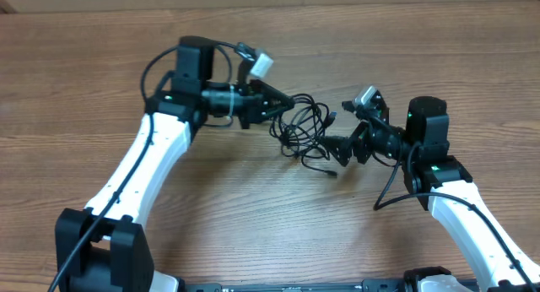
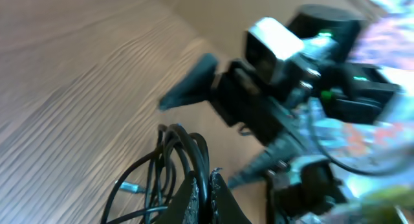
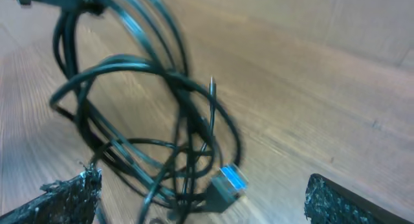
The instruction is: Untangle cables
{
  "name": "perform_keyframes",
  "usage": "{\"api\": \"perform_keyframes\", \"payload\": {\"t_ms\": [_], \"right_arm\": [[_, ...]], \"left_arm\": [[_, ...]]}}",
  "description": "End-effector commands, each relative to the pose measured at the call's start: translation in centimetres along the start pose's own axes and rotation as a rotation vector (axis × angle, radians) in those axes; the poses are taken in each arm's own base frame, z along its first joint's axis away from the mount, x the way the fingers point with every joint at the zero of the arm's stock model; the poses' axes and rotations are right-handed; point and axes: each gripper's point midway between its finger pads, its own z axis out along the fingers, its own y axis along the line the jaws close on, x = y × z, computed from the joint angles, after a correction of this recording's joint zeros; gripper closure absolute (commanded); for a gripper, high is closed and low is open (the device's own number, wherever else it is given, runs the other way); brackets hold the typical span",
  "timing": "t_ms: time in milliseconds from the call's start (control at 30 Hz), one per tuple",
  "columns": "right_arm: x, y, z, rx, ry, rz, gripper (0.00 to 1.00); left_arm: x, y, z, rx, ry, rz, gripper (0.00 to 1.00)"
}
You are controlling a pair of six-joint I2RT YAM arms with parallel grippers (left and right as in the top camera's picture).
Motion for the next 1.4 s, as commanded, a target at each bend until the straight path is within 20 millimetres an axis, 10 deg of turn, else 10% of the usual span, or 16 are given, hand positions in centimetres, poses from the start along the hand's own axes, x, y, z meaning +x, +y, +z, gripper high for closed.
{"api": "perform_keyframes", "payload": {"t_ms": [0, 500, 667, 767, 1133, 1367], "right_arm": [[-2.2, 0.2, -0.3, -0.013, -0.062, -0.004, 0.00], [-5.9, 2.8, -1.1, -0.160, -0.214, -0.157, 0.05], [-5.2, 3.9, -1.2, -0.224, -0.194, -0.126, 0.35], [-4.8, 4.5, -1.3, -0.265, -0.185, -0.110, 0.96], [-2.8, 4.5, -1.0, -0.266, -0.107, -0.006, 0.96], [-0.9, 2.3, -0.4, -0.126, -0.024, 0.061, 0.96]], "left_arm": [[-0.5, -3.7, -1.4, 0.235, -0.047, 0.113, 0.96], [-0.6, -5.4, -1.9, 0.339, -0.066, 0.152, 0.96], [-0.6, -5.4, -1.9, 0.339, -0.066, 0.151, 0.96], [-0.6, -5.3, -1.9, 0.334, -0.065, 0.152, 0.96], [-0.5, -3.2, -1.3, 0.207, -0.046, 0.141, 0.96], [0.6, 2.0, -1.0, -0.093, 0.010, -0.014, 0.96]]}}
